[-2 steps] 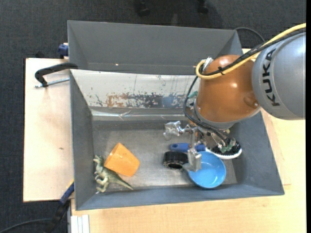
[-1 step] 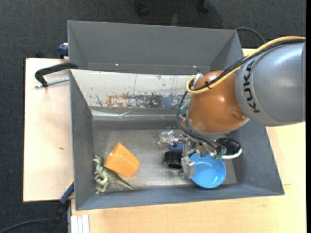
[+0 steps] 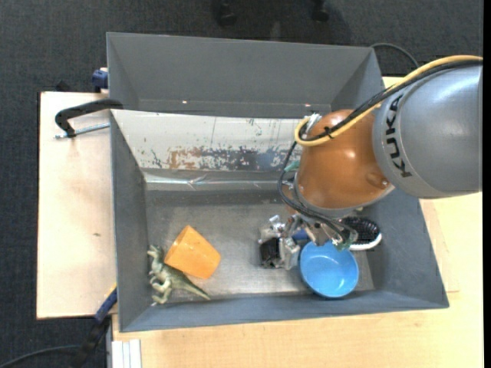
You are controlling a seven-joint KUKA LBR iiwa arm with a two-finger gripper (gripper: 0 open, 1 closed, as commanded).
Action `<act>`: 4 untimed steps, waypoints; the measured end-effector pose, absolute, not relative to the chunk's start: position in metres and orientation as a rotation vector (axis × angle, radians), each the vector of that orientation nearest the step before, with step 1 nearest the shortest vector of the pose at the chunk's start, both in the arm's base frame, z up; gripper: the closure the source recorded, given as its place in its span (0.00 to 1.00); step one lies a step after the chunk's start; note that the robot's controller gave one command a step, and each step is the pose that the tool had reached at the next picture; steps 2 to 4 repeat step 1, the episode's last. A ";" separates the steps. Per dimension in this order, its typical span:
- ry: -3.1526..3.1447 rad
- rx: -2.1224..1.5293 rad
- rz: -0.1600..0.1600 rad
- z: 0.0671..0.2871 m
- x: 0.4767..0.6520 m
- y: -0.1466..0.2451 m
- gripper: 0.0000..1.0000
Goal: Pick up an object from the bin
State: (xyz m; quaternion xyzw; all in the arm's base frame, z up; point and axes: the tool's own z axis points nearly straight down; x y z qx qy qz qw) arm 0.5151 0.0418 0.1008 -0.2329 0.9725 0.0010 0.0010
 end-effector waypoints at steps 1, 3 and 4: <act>3.048 -0.695 -0.003 0.274 0.518 0.043 1.00; 3.048 -0.695 -0.003 0.274 0.518 0.043 1.00; 3.048 -0.695 -0.003 0.274 0.518 0.043 1.00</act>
Offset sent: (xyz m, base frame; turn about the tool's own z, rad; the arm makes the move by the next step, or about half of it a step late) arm -0.0001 -0.0001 0.1674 0.0208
